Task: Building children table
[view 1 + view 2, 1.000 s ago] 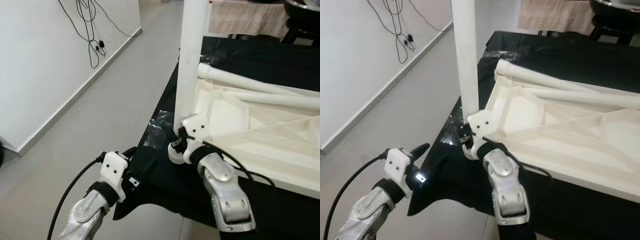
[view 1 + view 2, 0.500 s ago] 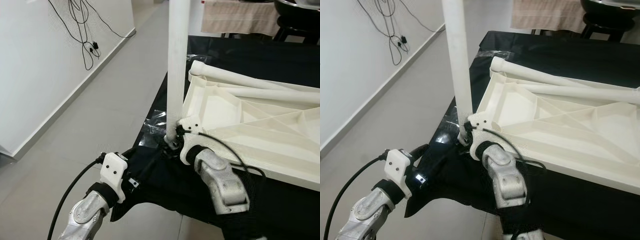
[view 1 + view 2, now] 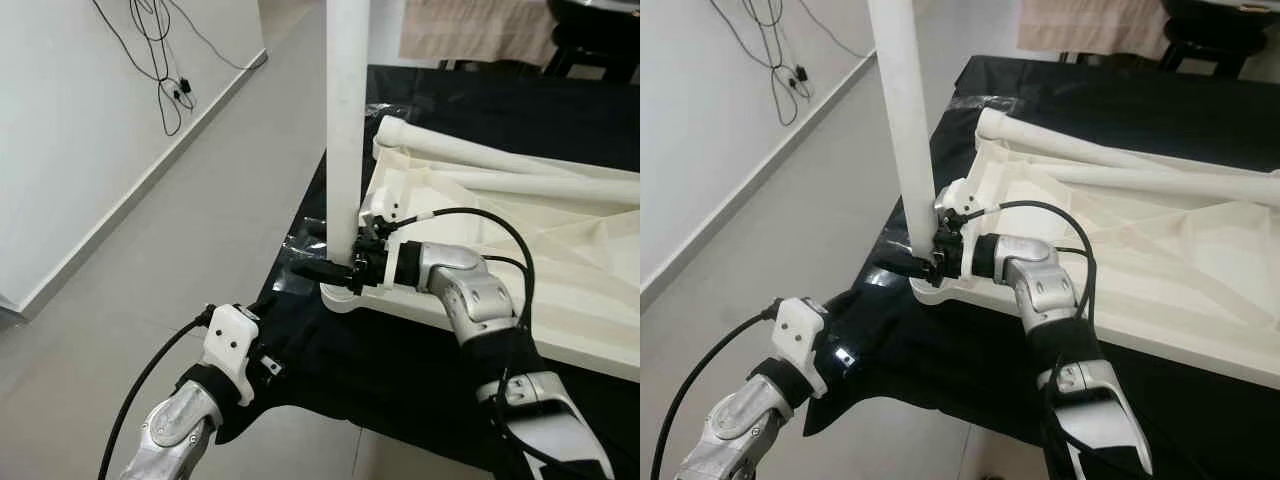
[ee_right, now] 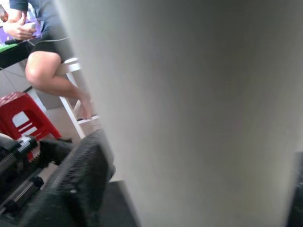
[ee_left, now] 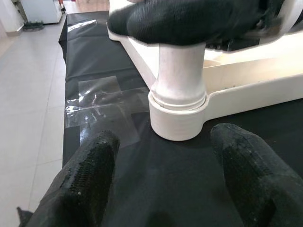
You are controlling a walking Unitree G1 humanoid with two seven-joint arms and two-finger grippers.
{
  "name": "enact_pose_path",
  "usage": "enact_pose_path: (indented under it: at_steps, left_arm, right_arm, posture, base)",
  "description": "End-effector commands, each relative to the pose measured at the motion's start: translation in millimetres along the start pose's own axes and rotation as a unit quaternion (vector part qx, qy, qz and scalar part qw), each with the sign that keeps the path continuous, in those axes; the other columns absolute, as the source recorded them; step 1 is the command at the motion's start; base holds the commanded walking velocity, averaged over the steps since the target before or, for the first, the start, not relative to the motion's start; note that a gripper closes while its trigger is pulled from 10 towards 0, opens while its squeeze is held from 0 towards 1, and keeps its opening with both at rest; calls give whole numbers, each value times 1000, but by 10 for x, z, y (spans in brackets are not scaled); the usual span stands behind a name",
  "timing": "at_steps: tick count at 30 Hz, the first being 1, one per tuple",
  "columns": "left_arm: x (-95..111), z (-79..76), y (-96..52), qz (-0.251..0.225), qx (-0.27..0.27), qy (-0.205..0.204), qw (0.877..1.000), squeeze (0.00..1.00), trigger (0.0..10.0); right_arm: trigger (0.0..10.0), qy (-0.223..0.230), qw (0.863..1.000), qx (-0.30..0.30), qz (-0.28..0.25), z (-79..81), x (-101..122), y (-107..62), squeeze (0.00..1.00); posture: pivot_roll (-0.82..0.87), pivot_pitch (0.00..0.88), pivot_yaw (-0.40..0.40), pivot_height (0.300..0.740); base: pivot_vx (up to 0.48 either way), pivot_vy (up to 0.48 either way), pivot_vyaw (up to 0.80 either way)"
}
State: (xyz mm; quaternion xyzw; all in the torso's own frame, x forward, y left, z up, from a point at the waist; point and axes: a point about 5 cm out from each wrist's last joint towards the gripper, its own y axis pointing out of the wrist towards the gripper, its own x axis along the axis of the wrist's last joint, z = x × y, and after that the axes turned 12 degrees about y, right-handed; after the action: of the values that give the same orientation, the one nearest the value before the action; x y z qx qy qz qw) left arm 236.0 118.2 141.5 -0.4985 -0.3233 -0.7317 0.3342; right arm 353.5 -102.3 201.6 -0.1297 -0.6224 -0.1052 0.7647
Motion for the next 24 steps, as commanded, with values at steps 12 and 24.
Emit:
enact_pose_path:
  at_steps: [12, 24]
  left_arm:
    - [11, -34, -41, 4, -3, -6, 1000, 0, 10000]
    - [-14, 60, -29, 6, -2, 2, 1000, 0, 10000]
  right_arm:
    - [0, 3, 1000, 0, 15, -136, -86, -86, 0]
    - [0, -65, 932, -358, -4, 451, -604, -25, 0]
  posture:
    - [38, 215, 25, 740]
    - [4, 219, 46, 740]
  base:
    - [0, 0, 0]
    - [0, 0, 0]
